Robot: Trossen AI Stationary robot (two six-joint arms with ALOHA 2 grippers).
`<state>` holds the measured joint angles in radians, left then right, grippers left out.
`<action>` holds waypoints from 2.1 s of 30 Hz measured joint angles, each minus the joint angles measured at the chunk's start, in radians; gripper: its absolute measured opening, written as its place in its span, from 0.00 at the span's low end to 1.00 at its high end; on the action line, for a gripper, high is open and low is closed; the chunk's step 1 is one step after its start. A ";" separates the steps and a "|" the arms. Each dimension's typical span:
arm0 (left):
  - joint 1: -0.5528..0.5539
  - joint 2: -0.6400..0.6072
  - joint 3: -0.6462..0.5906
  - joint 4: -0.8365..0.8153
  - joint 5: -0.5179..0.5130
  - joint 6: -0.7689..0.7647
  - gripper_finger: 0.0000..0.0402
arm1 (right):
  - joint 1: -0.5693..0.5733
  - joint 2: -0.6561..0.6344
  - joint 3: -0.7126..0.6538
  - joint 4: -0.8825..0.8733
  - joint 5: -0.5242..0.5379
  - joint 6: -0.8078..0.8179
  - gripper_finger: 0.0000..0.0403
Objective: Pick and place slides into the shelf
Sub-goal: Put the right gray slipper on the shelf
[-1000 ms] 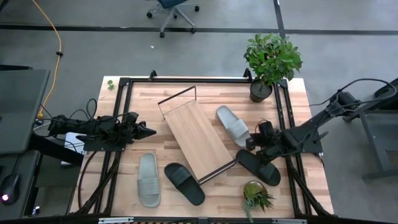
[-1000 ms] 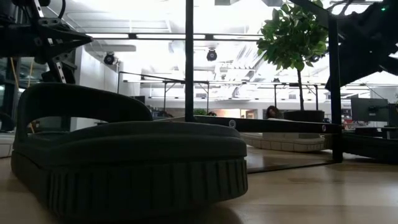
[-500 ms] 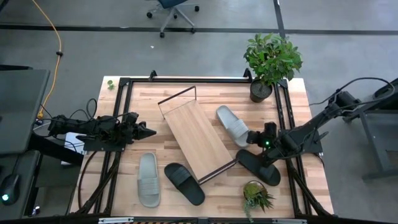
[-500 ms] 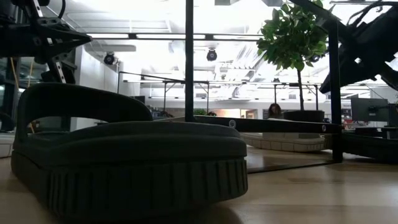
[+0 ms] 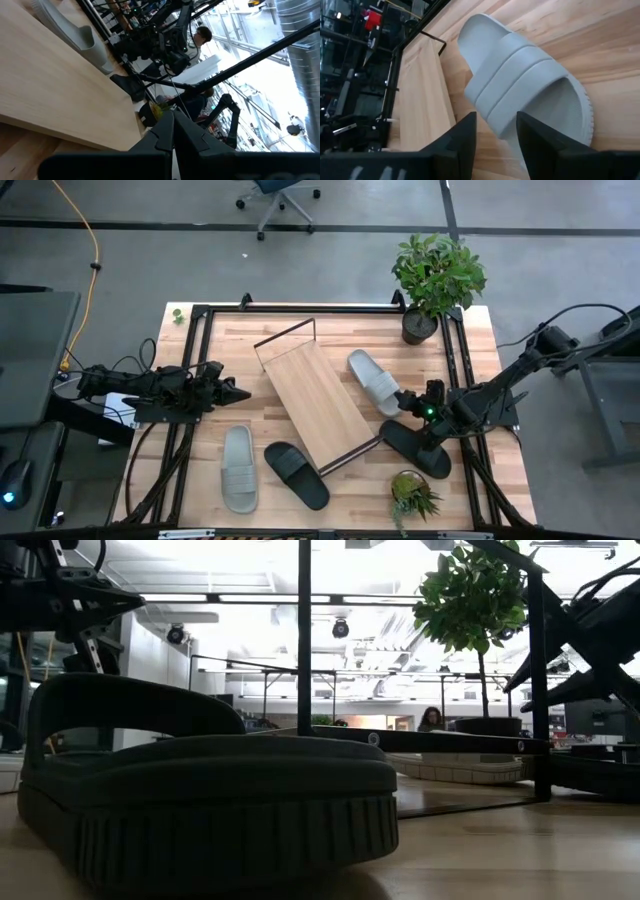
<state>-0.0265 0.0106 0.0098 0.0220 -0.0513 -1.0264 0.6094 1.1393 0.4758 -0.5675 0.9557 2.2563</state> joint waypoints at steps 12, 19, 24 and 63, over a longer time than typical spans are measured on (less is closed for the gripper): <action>0.000 0.000 0.000 -0.003 0.011 0.000 0.00 | -0.027 0.001 -0.050 0.057 -0.033 0.073 0.32; 0.000 0.000 0.000 -0.004 0.018 0.001 0.00 | -0.069 0.089 -0.050 0.127 -0.062 0.077 0.32; 0.000 0.000 0.000 -0.004 0.018 0.000 0.00 | -0.089 0.184 -0.050 0.250 -0.050 0.077 0.32; 0.000 0.000 0.000 -0.011 0.067 0.004 0.00 | -0.183 0.367 -0.050 0.525 0.092 0.040 0.11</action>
<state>-0.0265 0.0107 0.0097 0.0109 0.0154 -1.0222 0.4259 1.5063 0.4255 -0.0422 1.0474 2.2961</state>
